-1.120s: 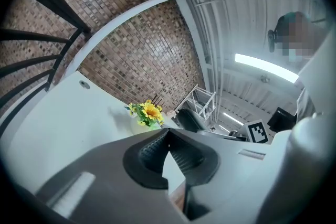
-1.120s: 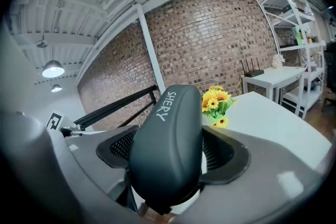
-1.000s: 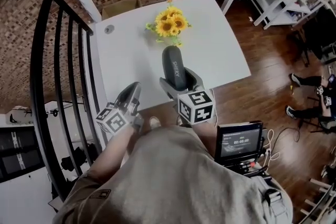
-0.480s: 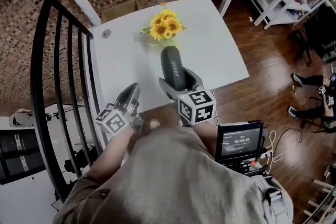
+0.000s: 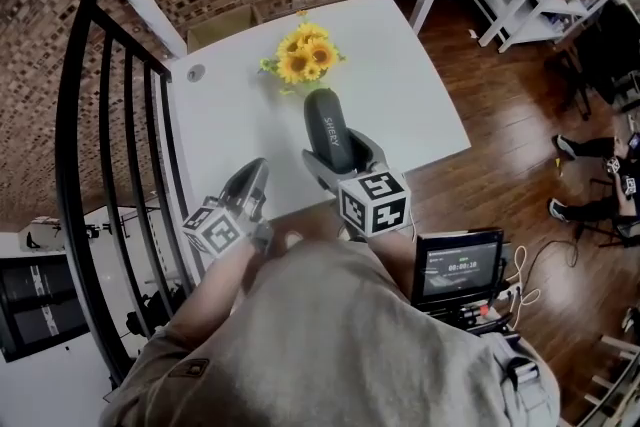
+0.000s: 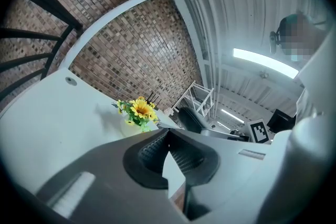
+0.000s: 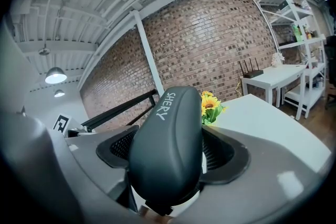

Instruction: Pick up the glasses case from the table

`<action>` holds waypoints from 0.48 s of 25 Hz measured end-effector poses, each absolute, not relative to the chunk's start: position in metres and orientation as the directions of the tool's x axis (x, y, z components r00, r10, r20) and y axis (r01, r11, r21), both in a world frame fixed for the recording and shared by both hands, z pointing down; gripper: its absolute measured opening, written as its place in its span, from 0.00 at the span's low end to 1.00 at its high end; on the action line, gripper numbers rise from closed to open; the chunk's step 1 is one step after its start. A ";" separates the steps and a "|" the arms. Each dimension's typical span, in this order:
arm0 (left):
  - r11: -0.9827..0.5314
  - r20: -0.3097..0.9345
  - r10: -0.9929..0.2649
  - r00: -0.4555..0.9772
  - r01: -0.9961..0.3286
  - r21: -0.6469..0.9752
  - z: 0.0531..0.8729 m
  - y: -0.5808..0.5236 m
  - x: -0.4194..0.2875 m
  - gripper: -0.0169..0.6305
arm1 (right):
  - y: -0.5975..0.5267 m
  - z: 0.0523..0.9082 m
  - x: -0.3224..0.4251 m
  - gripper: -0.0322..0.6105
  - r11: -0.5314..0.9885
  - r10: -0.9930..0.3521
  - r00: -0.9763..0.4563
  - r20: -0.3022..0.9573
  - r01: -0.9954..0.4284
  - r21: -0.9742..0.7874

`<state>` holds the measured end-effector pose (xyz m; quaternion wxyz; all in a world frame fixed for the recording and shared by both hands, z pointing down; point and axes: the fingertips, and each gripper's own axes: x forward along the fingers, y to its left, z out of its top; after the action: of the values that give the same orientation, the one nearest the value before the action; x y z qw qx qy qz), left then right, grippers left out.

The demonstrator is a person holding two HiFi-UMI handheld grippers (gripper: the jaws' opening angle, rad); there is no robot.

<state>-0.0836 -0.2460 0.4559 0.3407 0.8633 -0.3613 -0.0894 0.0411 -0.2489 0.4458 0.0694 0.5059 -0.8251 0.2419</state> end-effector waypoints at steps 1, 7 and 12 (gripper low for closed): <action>-0.509 0.089 -0.683 0.725 -0.561 0.653 0.456 -0.247 -0.083 0.03 | -0.249 0.446 0.042 0.65 0.370 -0.802 -0.477 0.359 -0.869 -0.328; -0.520 0.087 -0.672 0.736 -0.551 0.653 0.457 -0.250 -0.079 0.03 | -0.251 0.446 0.047 0.65 0.354 -0.813 -0.461 0.356 -0.877 -0.325; -0.524 0.088 -0.663 0.743 -0.545 0.655 0.456 -0.253 -0.080 0.03 | -0.251 0.446 0.048 0.65 0.334 -0.819 -0.444 0.363 -0.884 -0.327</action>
<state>-0.0799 -0.2525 0.4558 0.3423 0.8686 -0.3479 -0.0863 0.0484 -0.2506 0.4458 0.0665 0.5229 -0.8141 0.2437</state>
